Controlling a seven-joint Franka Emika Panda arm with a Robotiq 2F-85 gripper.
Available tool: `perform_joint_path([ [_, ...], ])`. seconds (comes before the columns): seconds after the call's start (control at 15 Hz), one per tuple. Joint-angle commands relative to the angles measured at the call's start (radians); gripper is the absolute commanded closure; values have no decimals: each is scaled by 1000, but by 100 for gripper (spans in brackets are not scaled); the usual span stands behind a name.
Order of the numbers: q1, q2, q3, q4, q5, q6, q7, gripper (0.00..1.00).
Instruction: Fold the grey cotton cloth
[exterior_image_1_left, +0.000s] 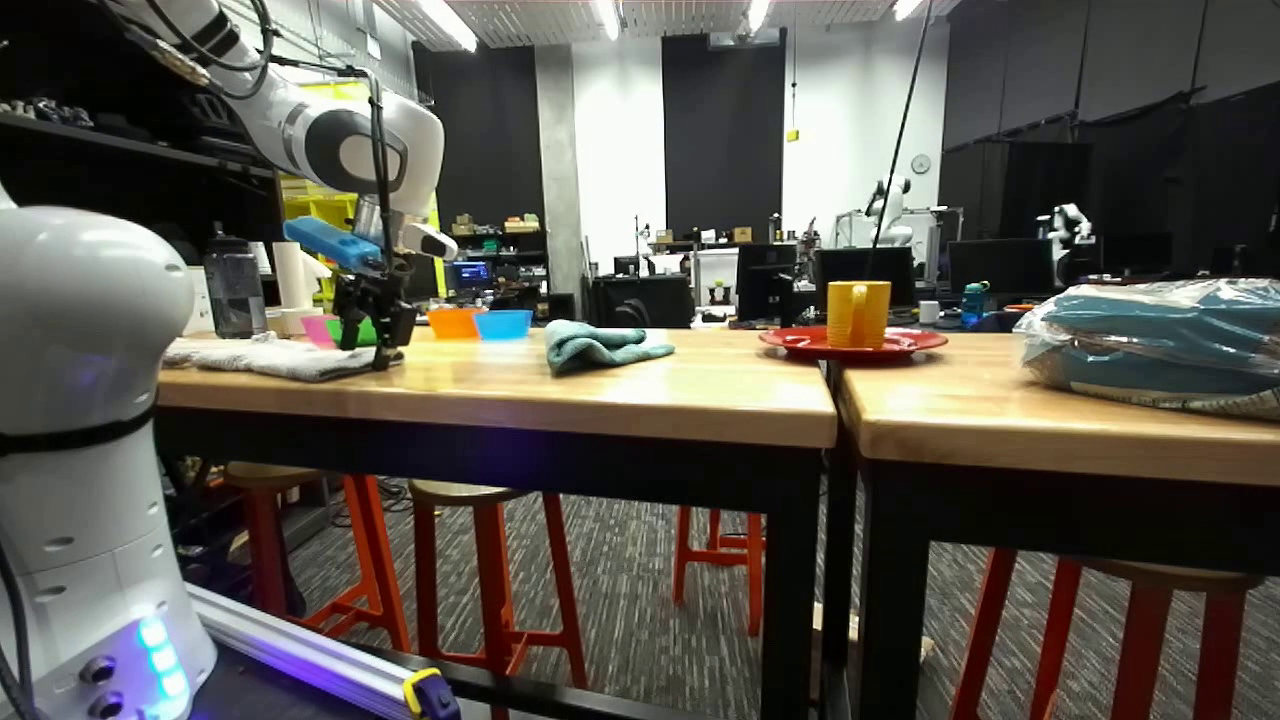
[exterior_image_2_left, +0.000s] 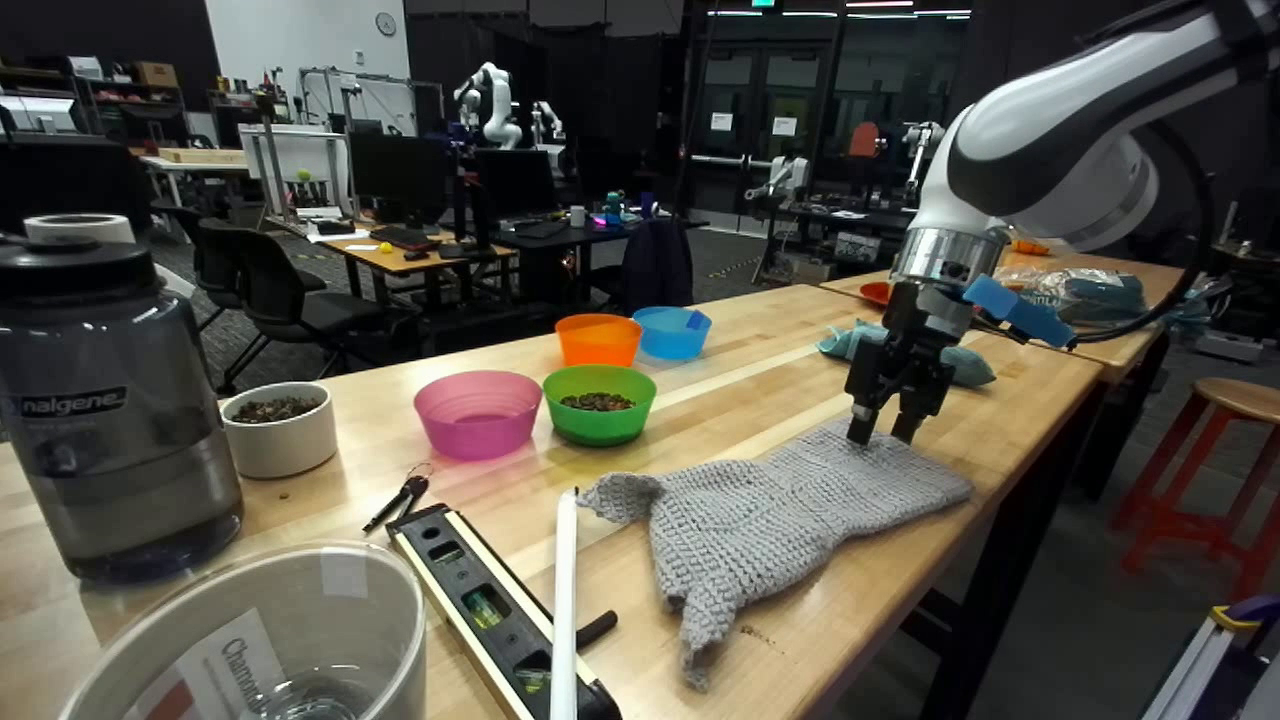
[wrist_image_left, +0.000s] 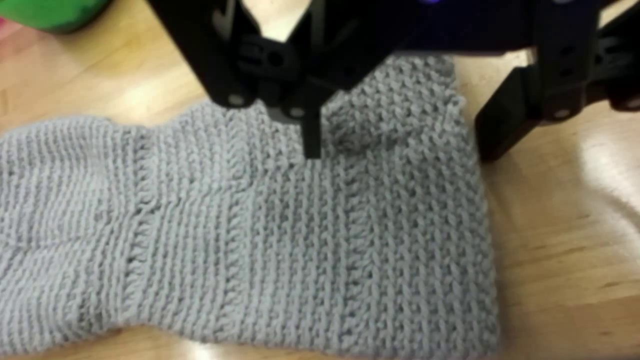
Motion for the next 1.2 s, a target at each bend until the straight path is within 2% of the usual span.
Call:
perform_joint_path([
  [0.0, -3, 0, 17, 3, 12, -12, -3, 55],
  [0.33, -10, -4, 11, 4, 7, -25, -2, 95],
  [0.4, -16, -8, 8, 6, 2, -34, -1, 99],
  [0.87, -71, -32, 12, 35, -39, -95, 31, 98],
  [1.13, -56, -43, 55, 61, -55, -108, 72, 98],
])
